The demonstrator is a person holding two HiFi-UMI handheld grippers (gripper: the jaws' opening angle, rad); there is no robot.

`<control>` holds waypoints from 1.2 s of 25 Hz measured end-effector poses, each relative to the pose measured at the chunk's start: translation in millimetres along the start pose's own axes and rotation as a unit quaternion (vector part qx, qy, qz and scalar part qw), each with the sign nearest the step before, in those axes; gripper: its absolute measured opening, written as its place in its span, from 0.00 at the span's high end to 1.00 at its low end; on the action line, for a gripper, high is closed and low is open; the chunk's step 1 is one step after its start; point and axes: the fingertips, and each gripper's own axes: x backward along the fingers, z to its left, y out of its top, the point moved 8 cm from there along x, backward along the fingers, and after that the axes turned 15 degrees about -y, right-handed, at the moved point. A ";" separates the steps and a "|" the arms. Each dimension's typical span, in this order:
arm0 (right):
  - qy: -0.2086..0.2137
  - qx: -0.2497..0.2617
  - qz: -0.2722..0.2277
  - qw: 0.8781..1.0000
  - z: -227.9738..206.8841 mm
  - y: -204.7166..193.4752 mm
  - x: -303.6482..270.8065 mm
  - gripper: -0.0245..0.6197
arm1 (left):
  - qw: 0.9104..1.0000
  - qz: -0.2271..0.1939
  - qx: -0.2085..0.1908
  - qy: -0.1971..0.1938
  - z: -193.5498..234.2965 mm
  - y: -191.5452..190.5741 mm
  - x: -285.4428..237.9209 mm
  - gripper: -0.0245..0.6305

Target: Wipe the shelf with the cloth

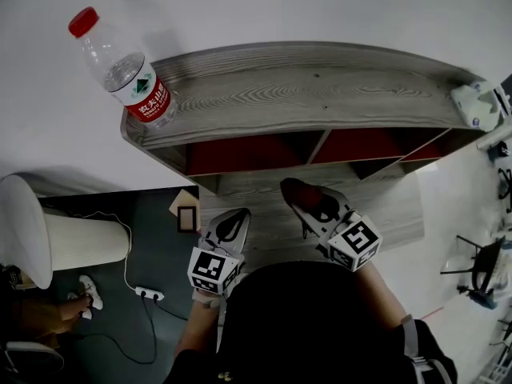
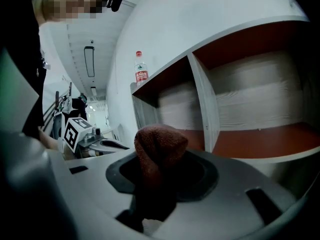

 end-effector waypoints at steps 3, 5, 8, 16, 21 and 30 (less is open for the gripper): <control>-0.008 0.023 -0.005 1.000 -4.7 -5.2 4.1 0.75 | 1.000 -0.002 0.001 -0.001 2.0 1.3 -0.8 0.95; -0.010 0.032 0.000 0.999 -7.0 -9.0 6.9 0.75 | 1.000 -0.006 -0.002 -0.002 3.1 6.0 -1.6 0.95; -0.020 0.021 -0.001 1.000 -11.4 -9.3 10.4 0.75 | 1.000 -0.009 -0.007 -0.003 3.9 10.8 -3.0 0.95; -0.037 0.022 -0.013 0.999 -17.3 -12.5 13.4 0.75 | 1.000 -0.003 -0.012 -0.011 4.2 12.2 -4.8 0.95; -0.030 0.021 -0.007 0.999 -13.4 -10.7 14.6 0.74 | 1.000 -0.005 -0.013 -0.016 3.1 14.0 -7.6 0.95; -0.036 0.021 -0.014 0.999 -12.6 -11.0 18.6 0.75 | 1.000 0.000 -0.013 -0.019 1.2 11.6 -8.0 0.95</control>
